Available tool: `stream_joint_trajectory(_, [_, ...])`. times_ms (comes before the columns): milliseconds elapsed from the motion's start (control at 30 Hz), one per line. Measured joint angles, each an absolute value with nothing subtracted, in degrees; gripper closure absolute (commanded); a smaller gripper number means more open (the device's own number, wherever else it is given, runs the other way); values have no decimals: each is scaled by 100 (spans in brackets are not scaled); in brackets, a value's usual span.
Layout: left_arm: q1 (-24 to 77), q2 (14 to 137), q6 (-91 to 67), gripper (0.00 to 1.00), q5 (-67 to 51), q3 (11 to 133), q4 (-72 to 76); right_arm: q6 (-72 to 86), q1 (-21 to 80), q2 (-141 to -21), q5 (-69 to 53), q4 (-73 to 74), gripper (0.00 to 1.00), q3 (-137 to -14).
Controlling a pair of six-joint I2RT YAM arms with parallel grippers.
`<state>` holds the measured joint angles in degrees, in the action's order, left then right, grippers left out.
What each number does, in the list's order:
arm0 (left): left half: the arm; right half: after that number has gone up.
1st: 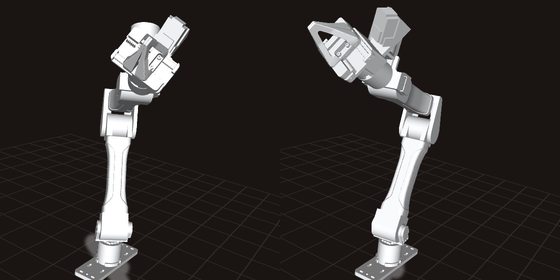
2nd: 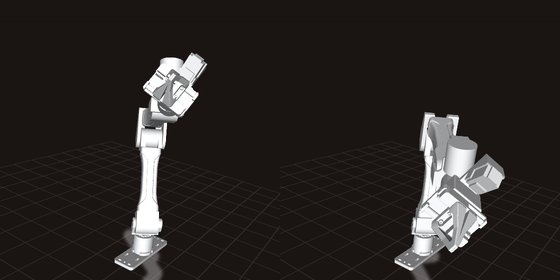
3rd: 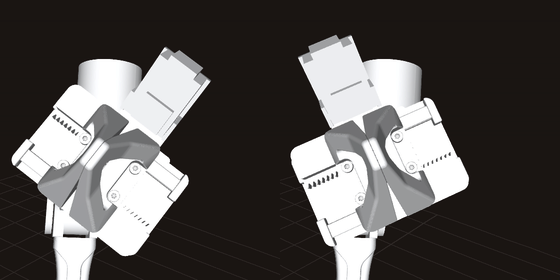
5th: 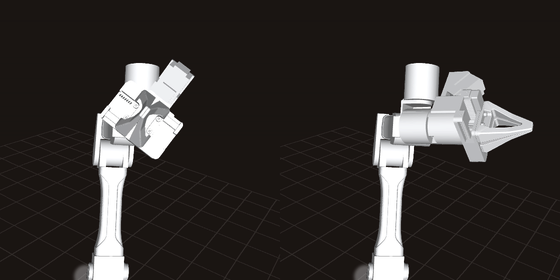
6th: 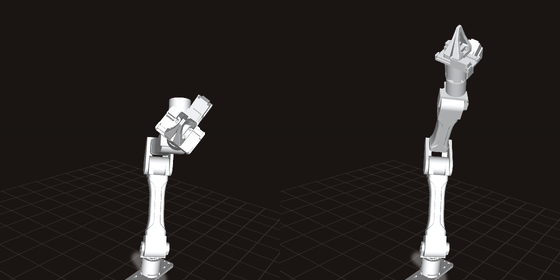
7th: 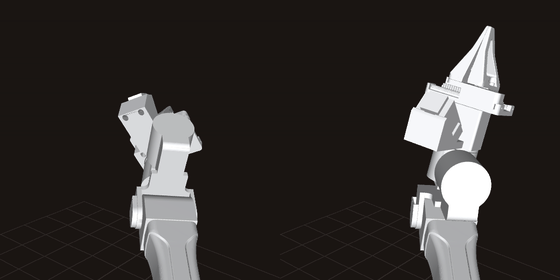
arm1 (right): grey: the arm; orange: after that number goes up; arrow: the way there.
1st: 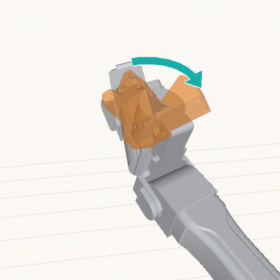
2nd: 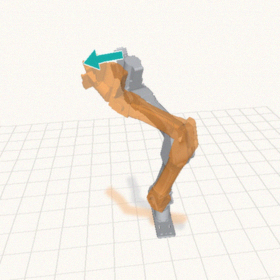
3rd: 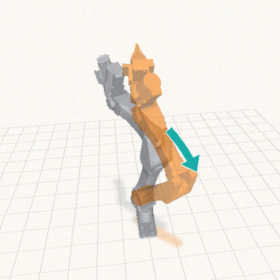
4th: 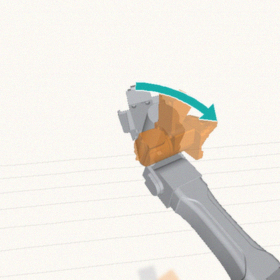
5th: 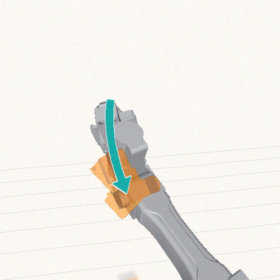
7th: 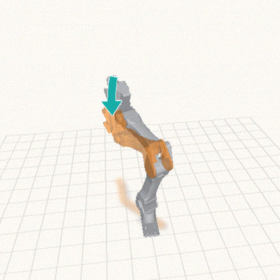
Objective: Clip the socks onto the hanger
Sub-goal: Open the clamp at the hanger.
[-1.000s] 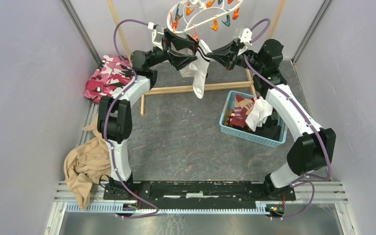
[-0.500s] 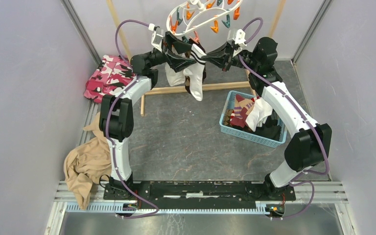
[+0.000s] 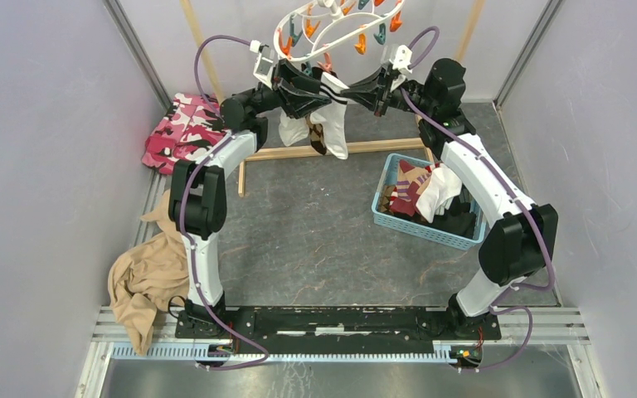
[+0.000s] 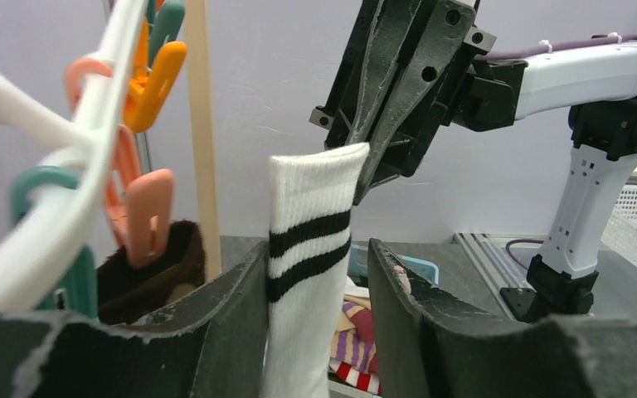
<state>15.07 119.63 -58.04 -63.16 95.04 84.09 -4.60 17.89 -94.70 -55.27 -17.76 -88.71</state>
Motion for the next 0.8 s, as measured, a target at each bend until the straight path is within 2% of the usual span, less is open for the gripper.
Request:
stream_joint_trajectory(133, [1507,12057,-6031,49,-6318,9504,8499,-563,1789,-9494,-5369,-1597,100,-8903])
stream_joint_trajectory(267, [1507,12162,-6169,62,-6318,9504,8499,-598,1789,-9504,-5225,-1516,100,-8906])
stream_joint_trajectory(433, [1507,12169,-6204,64,-6320,9509,8521,-609,1789,-9555,-5131,-1472,100,-8958])
stream_joint_trajectory(500, [1507,12169,-6211,70,-6318,9509,8523,-609,1791,-9564,-5120,-1463,100,-8962])
stream_joint_trajectory(633, [1507,12169,-6250,92,-6320,9529,8530,-609,1800,-9566,-5111,-1450,100,-8967])
stream_joint_trajectory(700, [1507,12169,-6274,98,-6320,9553,8543,-607,1800,-9566,-5107,-1448,96,-8967])
stream_joint_trajectory(800, [1507,12169,-6281,98,-6318,9574,8547,-604,1800,-9566,-5089,-1446,79,-8967])
